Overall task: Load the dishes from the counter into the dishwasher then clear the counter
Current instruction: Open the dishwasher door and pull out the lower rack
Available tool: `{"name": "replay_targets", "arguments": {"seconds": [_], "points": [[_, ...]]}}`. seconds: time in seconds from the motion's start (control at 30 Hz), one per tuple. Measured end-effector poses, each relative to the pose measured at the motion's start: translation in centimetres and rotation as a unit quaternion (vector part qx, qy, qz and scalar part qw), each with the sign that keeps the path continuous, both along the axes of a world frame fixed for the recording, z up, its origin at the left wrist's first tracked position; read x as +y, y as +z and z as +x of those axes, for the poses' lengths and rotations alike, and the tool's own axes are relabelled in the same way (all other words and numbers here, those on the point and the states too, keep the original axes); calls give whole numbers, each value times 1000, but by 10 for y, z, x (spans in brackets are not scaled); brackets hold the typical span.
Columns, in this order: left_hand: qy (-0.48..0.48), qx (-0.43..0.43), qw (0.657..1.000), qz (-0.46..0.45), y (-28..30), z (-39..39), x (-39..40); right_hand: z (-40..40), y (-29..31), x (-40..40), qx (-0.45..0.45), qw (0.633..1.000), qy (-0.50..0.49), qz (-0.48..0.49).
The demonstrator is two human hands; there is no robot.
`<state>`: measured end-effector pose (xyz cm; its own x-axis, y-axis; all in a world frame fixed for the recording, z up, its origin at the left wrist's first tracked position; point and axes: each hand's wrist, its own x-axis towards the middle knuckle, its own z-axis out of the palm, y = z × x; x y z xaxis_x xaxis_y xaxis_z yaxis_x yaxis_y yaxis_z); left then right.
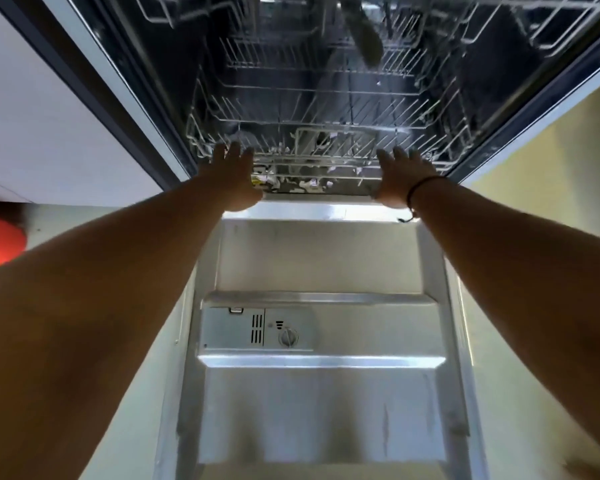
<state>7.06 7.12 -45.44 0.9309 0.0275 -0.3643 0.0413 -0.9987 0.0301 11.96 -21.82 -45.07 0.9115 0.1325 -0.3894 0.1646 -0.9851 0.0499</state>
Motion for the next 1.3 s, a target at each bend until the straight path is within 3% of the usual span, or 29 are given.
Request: {"name": "replay_targets", "arguments": {"seconds": [0.2,0.37,0.47,0.6,0.83,1.07,1.3], "points": [[31,-73,996,50,-21,6,-20,9,-15,-2,-59,997,44,-4],[41,-67,995,57,-22,-39,-32,-20,-5,-7,-1,999,45,7],[19,-47,997,53,-16,-83,-33,-54,-2,-16,17,998,56,13],[21,-2,999,34,3,-140,-38,-108,7,-28,107,992,62,18],[22,94,995,-6,9,-288,-49,-251,10,-46,206,977,55,31],[-85,209,974,-26,9,-413,-48,-371,24,-57,344,935,81,-8],[-83,212,974,-17,10,-423,-50,-389,11,-59,309,949,60,-10]]}}
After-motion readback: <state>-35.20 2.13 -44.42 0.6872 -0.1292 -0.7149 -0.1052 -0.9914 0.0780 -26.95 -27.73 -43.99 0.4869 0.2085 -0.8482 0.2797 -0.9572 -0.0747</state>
